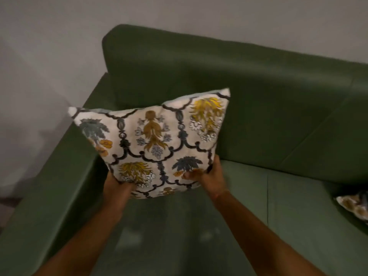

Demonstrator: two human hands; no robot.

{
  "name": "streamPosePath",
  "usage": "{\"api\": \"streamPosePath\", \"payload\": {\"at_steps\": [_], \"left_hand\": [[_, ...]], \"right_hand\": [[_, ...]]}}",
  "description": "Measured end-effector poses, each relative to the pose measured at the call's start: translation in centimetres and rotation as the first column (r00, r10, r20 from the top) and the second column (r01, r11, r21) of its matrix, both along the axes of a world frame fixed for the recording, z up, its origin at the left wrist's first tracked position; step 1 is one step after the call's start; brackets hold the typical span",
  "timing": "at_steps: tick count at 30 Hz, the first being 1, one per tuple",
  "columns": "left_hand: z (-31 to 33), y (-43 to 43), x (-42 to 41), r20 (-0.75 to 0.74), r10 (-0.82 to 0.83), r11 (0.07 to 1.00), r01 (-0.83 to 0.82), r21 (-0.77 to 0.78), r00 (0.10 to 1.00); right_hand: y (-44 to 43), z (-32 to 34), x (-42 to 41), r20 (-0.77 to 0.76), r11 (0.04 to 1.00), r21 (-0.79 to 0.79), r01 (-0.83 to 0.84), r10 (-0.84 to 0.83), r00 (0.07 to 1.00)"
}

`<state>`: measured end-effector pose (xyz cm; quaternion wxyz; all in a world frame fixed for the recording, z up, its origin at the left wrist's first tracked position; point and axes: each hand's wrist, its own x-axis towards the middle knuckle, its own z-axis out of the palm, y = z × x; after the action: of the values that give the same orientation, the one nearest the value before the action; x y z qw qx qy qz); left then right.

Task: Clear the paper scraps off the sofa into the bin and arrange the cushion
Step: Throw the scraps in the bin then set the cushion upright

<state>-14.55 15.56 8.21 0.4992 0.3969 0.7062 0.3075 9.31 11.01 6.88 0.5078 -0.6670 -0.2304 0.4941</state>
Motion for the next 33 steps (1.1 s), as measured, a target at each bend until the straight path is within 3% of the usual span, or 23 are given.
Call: {"api": "streamPosePath", "payload": {"at_steps": [3, 6, 12, 14, 16, 18, 21, 23, 27, 30, 33], "left_hand": [[0.7, 1.5, 3.0, 0.049, -0.162, 0.987, 0.161, 0.027, 0.986], [0.2, 3.4, 6.3, 0.051, -0.263, 0.965, 0.263, -0.006, 0.964], [-1.5, 4.7, 8.8, -0.143, -0.385, 0.918, 0.362, -0.161, 0.912], [-1.4, 4.4, 8.1, -0.244, -0.481, 0.875, 0.446, -0.187, 0.842], [-1.0, 3.8, 7.8, -0.358, -0.640, 0.768, 0.557, -0.315, 0.680], [-0.5, 2.8, 8.6, -0.328, -0.790, 0.613, 0.648, -0.453, 0.518], [0.2, 0.3, 12.3, -0.186, -0.860, 0.495, 0.690, -0.528, 0.475], [-0.2, -1.9, 16.8, -0.127, -0.884, 0.452, 0.749, -0.484, 0.451], [-1.3, -7.2, 28.3, -0.036, -0.871, 0.486, 0.845, -0.225, 0.491], [-1.7, -11.4, 37.3, -0.100, -0.901, 0.433, 0.887, -0.159, 0.422], [-2.4, -15.2, 46.3, -0.108, -0.930, 0.363, 0.926, -0.106, 0.352]], "right_hand": [[-3.0, 0.3, 1.6, -0.018, 0.984, 0.108, 0.142, -0.141, 0.990], [-3.9, 0.0, 4.0, 0.023, 0.975, 0.104, 0.194, -0.198, 0.980], [-4.3, -2.2, 8.2, 0.076, 0.998, -0.021, 0.060, -0.058, 0.995], [-4.9, -2.4, 8.9, 0.061, 0.999, -0.053, 0.002, 0.002, 0.998], [-6.1, -1.9, 9.8, 0.023, 0.997, -0.072, -0.028, 0.030, 0.999], [-7.9, -1.6, 10.8, 0.051, 0.992, -0.123, 0.008, -0.002, 0.999], [-11.5, -1.2, 12.5, 0.041, 0.980, -0.163, 0.114, -0.108, 0.993], [-14.7, -1.2, 14.8, 0.056, 0.970, -0.162, 0.181, -0.174, 0.983], [-21.5, -1.3, 21.9, 0.158, 0.904, -0.214, 0.370, -0.341, 0.927], [-26.4, -0.9, 29.1, 0.204, 0.810, -0.221, 0.543, -0.506, 0.838], [-31.5, -0.7, 36.6, 0.378, 0.739, -0.191, 0.646, -0.552, 0.743]]}}
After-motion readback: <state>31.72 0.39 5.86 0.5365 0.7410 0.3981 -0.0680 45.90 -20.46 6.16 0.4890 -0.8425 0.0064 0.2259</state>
